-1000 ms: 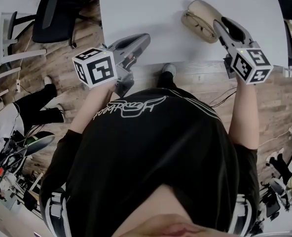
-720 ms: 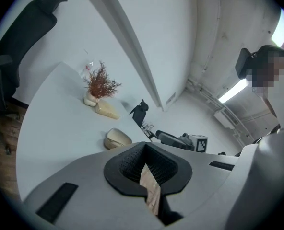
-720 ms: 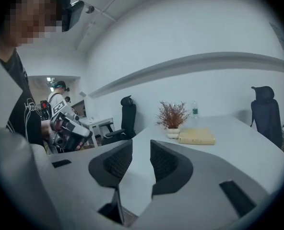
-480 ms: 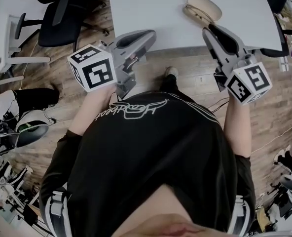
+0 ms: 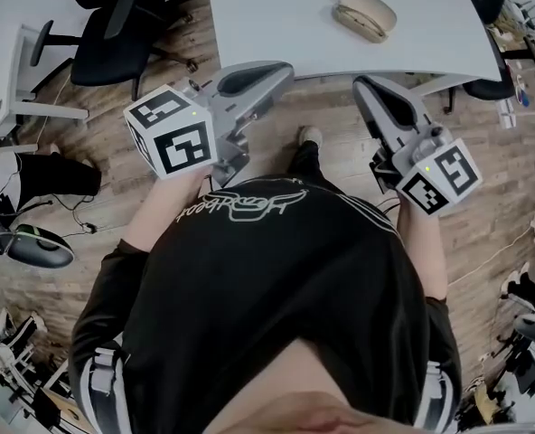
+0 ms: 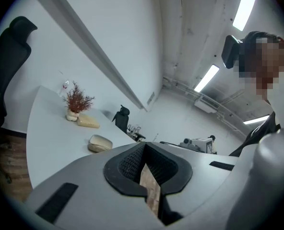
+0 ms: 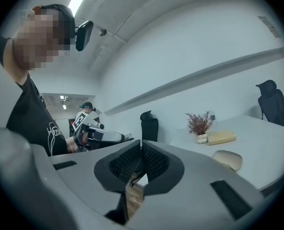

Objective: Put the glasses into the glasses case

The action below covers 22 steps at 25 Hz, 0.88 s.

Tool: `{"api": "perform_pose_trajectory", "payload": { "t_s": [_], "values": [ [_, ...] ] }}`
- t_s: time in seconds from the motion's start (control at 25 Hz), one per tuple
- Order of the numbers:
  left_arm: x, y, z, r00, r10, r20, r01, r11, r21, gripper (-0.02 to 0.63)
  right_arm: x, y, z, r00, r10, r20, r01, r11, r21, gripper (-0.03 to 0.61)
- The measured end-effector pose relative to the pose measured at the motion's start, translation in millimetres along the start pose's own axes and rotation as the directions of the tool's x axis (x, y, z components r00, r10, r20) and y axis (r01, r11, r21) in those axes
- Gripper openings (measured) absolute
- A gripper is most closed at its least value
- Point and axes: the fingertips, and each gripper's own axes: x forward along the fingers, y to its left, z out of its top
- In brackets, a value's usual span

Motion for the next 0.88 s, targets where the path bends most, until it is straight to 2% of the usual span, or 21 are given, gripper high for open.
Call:
{"api": "perform_pose_trajectory", "payload": {
  "t_s": [0.44,0.88],
  "values": [
    [-12.2,-34.4,-30.9,0.998,-0.047,-0.028,0.048,0.999,0.018,0.006,-17.1,46.8,-17.5,0.997,0.075,0.001,-0.075,0.997,0.031,0.017],
    [-21.0,-52.0,-60.7,0.994,-0.05,-0.094,0.055,0.997,0.055,0.006,-31.6,76.3,-35.6,0.996,0.081,-0.026,-0.08,0.996,0.043,0.015]
  ]
}}
